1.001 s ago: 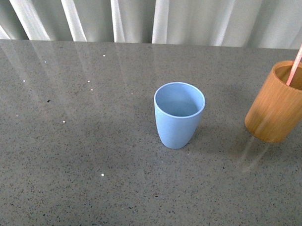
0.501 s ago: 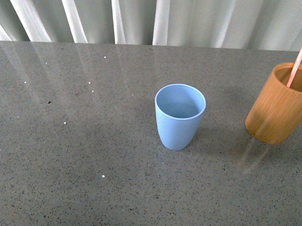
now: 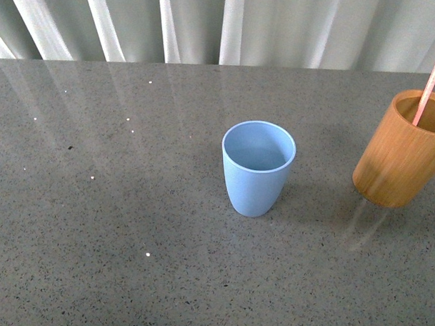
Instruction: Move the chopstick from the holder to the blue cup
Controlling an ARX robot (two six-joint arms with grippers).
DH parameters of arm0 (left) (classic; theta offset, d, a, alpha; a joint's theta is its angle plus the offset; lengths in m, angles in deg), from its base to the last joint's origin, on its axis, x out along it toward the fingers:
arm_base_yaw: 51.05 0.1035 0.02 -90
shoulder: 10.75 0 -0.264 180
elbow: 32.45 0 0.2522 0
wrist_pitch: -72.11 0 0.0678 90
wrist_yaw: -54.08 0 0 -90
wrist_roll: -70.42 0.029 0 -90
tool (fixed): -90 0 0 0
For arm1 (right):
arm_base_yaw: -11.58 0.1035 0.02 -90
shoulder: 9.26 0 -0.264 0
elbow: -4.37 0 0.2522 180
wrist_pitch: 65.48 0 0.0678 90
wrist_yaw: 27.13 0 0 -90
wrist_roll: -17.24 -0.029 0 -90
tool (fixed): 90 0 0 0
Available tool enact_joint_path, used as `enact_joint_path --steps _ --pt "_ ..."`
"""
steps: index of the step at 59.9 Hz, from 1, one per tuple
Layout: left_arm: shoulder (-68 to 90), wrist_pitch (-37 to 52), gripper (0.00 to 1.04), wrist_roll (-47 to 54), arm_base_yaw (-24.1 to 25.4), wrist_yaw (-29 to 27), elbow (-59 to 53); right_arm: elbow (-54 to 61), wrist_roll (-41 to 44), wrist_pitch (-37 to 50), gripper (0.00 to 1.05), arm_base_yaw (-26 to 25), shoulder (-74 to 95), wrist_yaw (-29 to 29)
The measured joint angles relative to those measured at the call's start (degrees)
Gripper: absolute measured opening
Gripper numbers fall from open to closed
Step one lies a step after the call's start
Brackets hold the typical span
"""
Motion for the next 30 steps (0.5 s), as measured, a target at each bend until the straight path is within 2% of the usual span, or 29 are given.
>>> enact_joint_path --steps 8,10,14,20,30 --pt "-0.02 0.00 0.99 0.02 0.00 -0.02 0.00 0.00 0.02 0.00 0.95 0.00 -0.02 0.00" --pt "0.00 0.00 1.00 0.02 0.00 -0.02 0.00 -0.44 -0.55 -1.57 0.95 -0.35 0.76 -0.98" --pt "0.00 0.00 0.97 0.00 0.00 0.00 0.00 -3.78 -1.53 -6.99 0.95 -3.91 8.00 -6.84" --pt "-0.02 0.00 0.98 0.02 0.00 0.02 0.00 -8.68 -1.88 5.07 0.95 -11.98 25.18 -14.03" --pt "-0.04 0.00 0.98 0.02 0.00 0.00 0.00 -15.87 -2.43 19.37 0.95 -15.50 44.33 -20.17"
